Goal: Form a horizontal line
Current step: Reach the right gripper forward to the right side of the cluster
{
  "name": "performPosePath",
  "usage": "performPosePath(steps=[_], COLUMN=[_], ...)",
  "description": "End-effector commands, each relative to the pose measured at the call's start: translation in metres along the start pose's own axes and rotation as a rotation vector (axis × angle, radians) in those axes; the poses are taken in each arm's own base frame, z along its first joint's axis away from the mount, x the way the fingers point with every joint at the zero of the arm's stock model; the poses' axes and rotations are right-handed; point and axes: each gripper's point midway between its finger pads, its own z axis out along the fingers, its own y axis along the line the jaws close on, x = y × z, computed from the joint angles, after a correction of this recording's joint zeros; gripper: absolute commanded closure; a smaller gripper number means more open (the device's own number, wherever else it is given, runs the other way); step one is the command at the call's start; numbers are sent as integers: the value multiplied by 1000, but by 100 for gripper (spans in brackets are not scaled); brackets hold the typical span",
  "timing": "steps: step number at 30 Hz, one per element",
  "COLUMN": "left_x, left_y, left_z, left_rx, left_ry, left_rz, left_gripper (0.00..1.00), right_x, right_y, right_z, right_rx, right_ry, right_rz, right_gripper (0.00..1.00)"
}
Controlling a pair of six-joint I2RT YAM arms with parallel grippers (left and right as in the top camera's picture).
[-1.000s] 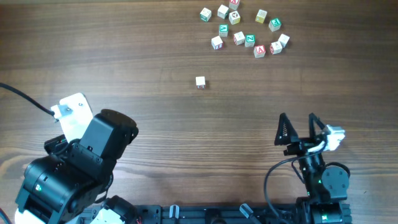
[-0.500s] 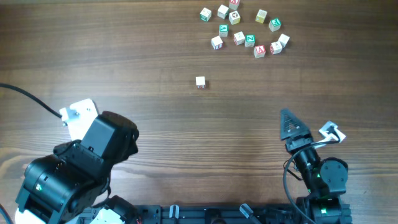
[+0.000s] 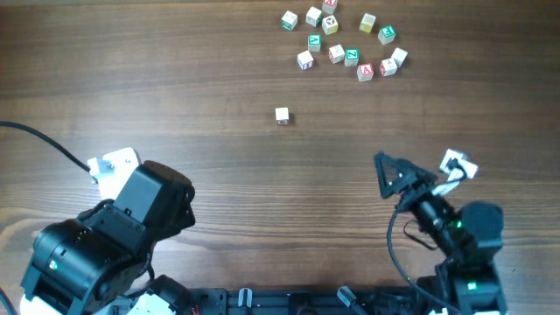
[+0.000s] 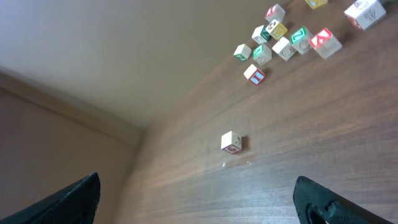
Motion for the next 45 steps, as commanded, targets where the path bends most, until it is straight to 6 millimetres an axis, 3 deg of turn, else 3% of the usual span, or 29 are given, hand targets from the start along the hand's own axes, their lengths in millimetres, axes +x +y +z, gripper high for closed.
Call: performPosePath(steps=[1,10,16,26,33,37,45], left_x=[1,1,1,1,1,1,1], left_y=[0,0,0,0,0,0,0], left_z=[-1,-1,-1,-1,-1,-1,-1], left_rx=[10,10,9,9,9,9,9], left_ry=[1,1,2,2,2,2,2], left_rz=[-5,-5,-5,-5,-5,-5,-5], left_gripper=[0,0,0,0,0,0,0], right_x=[-21,-51,-32,-21,-32,-49,-61], right_y=[23,38,68,20,6,-4,-21], right_z=[8,36,42,46,35,31,66], right_rx=[24,183,38,268,410,515,580], right_ry=[57,293,481,512,482,447,502], right_rz=[-166,-189,-77,11,-1,-48,-27], right_gripper=[1,0,0,1,1,0,1])
